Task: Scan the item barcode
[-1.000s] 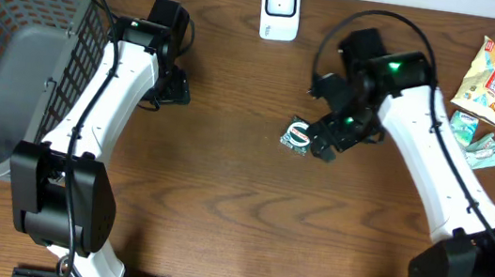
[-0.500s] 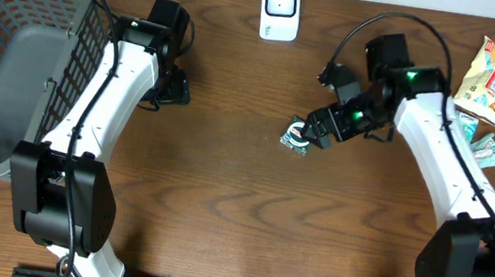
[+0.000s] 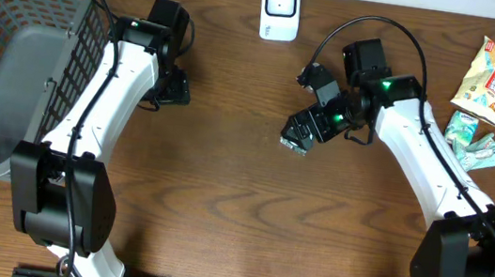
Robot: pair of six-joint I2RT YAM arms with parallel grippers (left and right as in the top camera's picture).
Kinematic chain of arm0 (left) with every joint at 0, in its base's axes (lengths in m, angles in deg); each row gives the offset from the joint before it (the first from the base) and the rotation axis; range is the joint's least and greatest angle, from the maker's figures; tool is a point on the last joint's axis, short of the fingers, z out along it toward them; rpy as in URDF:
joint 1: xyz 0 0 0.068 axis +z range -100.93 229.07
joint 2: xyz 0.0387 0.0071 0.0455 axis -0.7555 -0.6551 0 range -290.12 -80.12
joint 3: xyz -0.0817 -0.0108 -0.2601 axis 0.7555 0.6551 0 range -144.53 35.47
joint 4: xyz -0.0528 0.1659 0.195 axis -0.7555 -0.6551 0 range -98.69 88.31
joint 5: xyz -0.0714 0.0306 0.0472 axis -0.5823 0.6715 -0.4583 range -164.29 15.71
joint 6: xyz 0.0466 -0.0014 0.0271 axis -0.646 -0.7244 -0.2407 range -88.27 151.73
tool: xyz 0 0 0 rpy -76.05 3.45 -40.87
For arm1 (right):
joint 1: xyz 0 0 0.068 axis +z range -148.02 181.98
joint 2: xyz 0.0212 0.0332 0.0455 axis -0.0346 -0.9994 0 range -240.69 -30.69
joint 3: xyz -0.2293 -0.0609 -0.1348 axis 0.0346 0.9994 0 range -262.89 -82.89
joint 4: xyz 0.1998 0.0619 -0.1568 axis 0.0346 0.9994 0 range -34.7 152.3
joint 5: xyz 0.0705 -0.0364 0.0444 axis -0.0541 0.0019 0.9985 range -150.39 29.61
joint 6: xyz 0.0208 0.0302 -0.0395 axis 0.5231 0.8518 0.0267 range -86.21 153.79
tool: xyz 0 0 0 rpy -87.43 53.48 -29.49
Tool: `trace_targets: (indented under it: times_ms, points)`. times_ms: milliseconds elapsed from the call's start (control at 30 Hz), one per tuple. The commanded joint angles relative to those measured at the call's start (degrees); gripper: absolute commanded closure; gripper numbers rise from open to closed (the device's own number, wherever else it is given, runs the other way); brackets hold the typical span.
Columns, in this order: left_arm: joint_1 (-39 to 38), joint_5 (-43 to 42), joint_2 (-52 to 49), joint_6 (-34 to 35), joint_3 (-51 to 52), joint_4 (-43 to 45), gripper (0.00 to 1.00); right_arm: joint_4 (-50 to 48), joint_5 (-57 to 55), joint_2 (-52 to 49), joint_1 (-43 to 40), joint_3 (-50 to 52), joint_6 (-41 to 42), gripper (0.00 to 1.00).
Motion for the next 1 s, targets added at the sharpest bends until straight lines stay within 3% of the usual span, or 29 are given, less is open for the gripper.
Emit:
trace_targets:
  times_ms: [0,267,600,700,967]
  points:
    - [0.2,0.7,0.5,0.6,0.1,-0.4,0.02,-2.1,-0.1,0.0,0.5,0.2,0.3,0.01]
    - [0.2,0.7,0.5,0.6,0.1,-0.4,0.02,-4.5,-12.8,-0.1,0.9,3.3,-0.7,0.01]
    - [0.2,0.7,0.5,0.6,0.1,-0.4,0.02,-8.4,-12.8,-0.1,0.9,8.4,-20.3,0.01]
    - [0.2,0.7,0.5,0.6,0.1,-0.4,0.02,-15.9,-13.0,-0.1,0.9,12.6,-20.6,0.01]
    - [0.2,0.7,0.5,0.6,0.1,-0.4,0.02,-24.0,-13.0,-0.1,0.9,18.0,-20.8,0.01]
